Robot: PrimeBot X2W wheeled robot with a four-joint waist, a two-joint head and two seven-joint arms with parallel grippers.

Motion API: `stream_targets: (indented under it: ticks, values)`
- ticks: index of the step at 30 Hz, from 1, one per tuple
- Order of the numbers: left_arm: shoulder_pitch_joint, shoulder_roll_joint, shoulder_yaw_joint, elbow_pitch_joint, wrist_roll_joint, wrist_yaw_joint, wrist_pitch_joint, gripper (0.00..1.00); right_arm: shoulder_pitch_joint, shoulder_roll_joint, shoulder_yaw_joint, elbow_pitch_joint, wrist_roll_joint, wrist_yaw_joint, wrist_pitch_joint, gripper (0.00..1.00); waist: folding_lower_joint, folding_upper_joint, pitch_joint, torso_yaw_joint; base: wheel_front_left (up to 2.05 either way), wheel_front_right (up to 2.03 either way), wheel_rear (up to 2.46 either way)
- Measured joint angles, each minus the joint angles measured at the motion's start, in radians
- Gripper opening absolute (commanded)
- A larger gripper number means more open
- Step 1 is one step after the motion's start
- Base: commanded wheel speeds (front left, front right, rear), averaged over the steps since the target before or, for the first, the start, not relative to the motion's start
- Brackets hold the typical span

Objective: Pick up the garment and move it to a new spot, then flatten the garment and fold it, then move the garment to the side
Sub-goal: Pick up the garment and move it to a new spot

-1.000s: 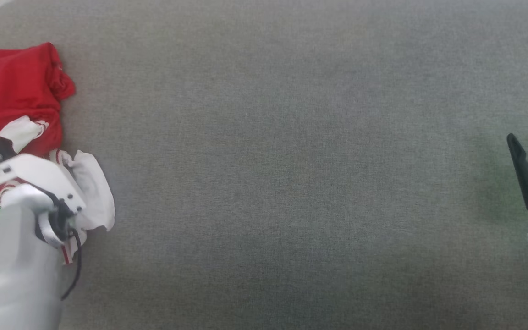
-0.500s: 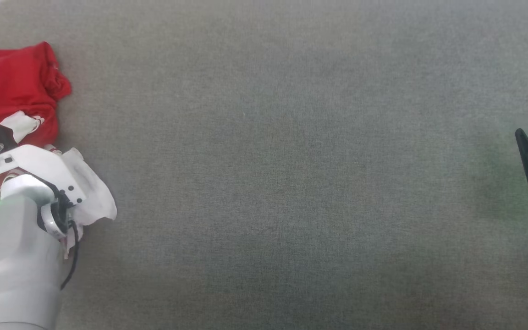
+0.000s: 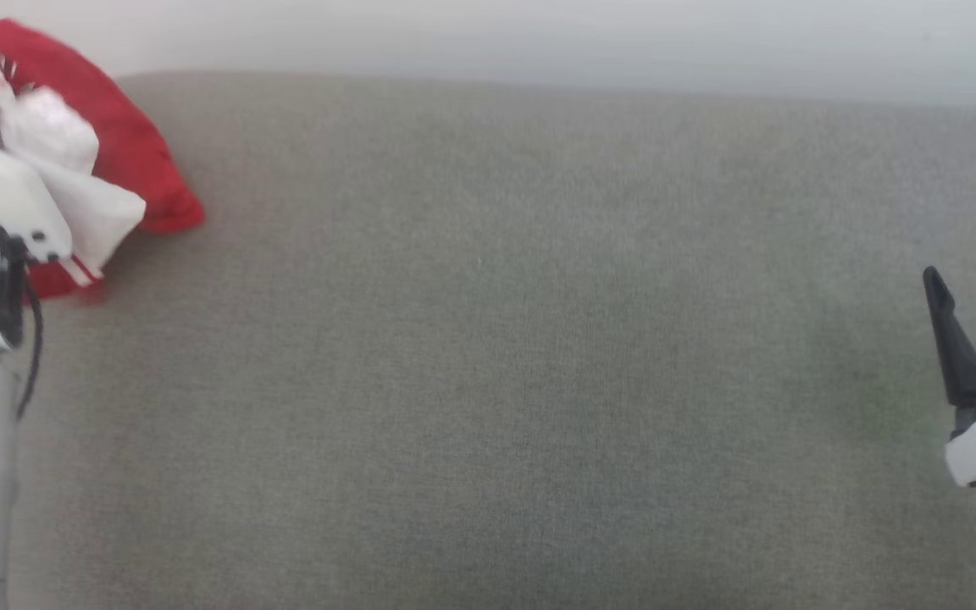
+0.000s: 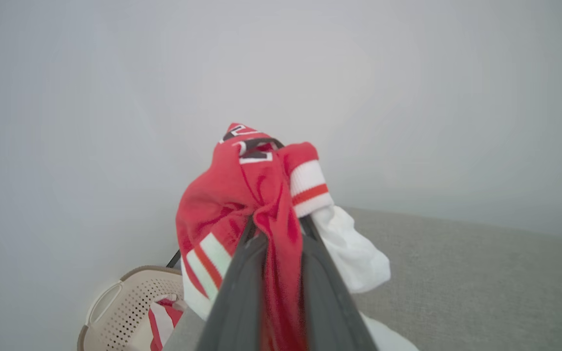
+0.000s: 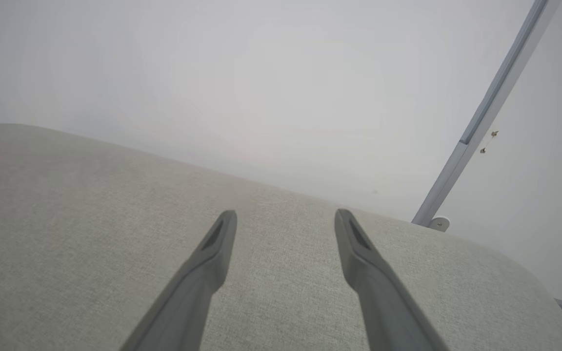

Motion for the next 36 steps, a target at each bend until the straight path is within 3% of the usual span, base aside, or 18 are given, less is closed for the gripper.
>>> stream_targets:
  ticks: [8, 16, 25, 36]
  values:
    - [0.037, 0.063, -0.023, -0.301, 0.006, -0.027, 0.128, 0.0, 0.003, 0.054, -0.012, 0.008, -0.035, 0.0, -0.001, 1.0, 0.0, 0.0, -0.074, -0.003, 0.0, 0.0, 0.0]
    - [0.075, 0.088, -0.061, -0.552, 0.002, -0.05, 0.256, 0.0, 0.001, 0.08, -0.052, 0.011, -0.06, 0.0, -0.006, 1.0, 0.0, 0.0, -0.114, -0.042, 0.0, 0.0, 0.0]
    - [0.123, 0.057, -0.124, -0.73, -0.008, -0.043, 0.358, 0.0, -0.014, 0.078, -0.115, -0.003, -0.078, 0.0, -0.005, 1.0, 0.0, 0.0, -0.122, -0.122, 0.0, 0.0, 0.0]
    - [0.156, -0.065, -0.287, -0.797, -0.001, -0.024, 0.427, 0.0, -0.012, 0.086, -0.176, 0.016, -0.087, 0.0, -0.019, 1.0, 0.0, 0.0, -0.104, -0.253, 0.0, 0.0, 0.0]
